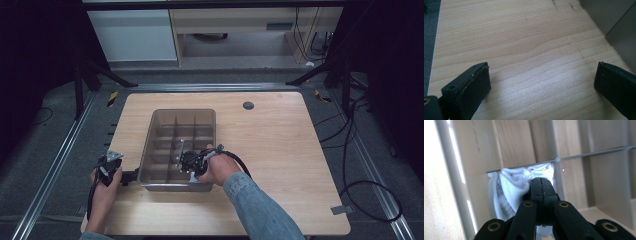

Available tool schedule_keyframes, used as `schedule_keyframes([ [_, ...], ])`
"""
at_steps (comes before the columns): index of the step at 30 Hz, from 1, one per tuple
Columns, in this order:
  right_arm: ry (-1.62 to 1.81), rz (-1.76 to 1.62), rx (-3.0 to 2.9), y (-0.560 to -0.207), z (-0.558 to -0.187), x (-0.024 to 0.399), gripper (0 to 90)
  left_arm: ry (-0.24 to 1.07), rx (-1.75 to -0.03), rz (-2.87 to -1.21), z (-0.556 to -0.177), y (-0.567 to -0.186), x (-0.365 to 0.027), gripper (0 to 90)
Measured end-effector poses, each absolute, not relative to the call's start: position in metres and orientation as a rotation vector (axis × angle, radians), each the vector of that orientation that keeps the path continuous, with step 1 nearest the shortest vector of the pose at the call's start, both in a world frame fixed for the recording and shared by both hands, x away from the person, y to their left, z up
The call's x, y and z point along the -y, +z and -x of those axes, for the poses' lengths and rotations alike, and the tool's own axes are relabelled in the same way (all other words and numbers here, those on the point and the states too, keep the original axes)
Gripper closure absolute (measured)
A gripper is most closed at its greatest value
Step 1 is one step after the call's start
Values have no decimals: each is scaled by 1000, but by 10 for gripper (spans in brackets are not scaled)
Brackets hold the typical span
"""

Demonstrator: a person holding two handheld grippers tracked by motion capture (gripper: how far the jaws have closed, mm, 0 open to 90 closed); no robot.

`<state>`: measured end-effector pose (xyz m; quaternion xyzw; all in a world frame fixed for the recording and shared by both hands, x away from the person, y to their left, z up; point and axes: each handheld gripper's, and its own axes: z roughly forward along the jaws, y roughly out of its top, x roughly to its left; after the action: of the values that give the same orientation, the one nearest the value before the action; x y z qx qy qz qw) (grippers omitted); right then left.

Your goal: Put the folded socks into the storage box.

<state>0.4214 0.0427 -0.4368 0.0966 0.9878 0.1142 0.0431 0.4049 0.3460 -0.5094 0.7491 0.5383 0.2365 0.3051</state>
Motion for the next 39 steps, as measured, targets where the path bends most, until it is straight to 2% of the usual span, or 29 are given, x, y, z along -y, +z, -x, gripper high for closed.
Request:
schedule_keyframes([
  [20, 610, -350, -2994, -399, -420, -12, 900, 626, -1424, -1984, -405, -509, -346, 0],
  [39, 882, -494, -2852, -372, -434, 18, 880, 626, -1424, -1983, -405, -509, -346, 0],
])
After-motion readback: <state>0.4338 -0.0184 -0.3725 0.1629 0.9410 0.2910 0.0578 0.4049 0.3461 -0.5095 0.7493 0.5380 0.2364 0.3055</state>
